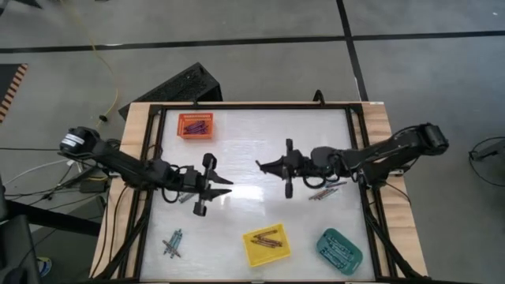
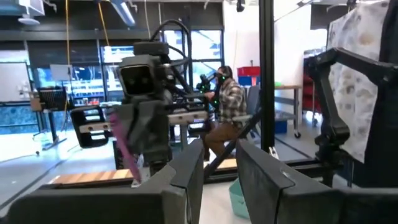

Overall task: Sort crayons
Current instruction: Put the purple crayon into the orange bin

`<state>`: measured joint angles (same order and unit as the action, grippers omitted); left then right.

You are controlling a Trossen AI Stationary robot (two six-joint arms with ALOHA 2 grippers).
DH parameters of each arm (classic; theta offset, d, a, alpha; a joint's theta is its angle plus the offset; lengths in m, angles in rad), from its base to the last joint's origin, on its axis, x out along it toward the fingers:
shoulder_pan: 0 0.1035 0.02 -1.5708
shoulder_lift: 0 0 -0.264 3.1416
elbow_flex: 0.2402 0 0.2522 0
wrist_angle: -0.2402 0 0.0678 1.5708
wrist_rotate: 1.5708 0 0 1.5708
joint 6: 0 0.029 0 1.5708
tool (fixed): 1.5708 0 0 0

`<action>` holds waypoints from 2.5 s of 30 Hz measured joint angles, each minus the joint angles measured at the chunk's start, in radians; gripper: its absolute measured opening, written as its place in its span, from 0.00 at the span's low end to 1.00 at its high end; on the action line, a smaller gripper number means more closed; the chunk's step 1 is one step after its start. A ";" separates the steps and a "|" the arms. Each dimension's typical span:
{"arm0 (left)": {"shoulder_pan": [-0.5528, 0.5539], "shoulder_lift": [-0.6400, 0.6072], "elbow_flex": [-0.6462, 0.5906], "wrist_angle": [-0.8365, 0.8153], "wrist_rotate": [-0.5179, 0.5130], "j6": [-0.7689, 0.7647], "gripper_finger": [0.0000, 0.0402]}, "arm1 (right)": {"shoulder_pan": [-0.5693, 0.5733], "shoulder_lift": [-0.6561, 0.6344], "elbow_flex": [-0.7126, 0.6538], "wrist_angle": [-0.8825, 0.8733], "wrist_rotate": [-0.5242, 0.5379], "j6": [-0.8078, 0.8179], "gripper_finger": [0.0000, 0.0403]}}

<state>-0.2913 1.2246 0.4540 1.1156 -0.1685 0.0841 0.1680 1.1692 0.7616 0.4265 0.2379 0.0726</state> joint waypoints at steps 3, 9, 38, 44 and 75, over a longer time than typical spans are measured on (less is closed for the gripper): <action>0.007 0.062 0.031 0.045 0.000 -0.012 0.21 | 0.031 0.035 0.000 0.061 0.000 -0.041 0.00; 0.020 0.155 0.101 0.062 -0.020 -0.053 0.21 | 0.098 0.101 0.039 0.113 0.000 -0.159 0.00; 0.022 0.184 0.231 -0.084 -0.054 -0.078 0.39 | 0.183 0.128 0.112 0.088 0.083 -0.284 0.00; 0.023 0.184 0.255 -0.123 -0.049 -0.083 0.39 | 0.184 0.129 0.112 0.090 0.083 -0.283 0.00; 0.026 0.183 0.259 -0.151 -0.061 -0.052 0.28 | 0.152 0.188 0.117 0.201 0.110 -0.297 0.00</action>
<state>-0.2657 1.4078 0.7128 0.9648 -0.2291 0.0326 0.3199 1.3568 0.8791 0.6276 0.3479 -0.2239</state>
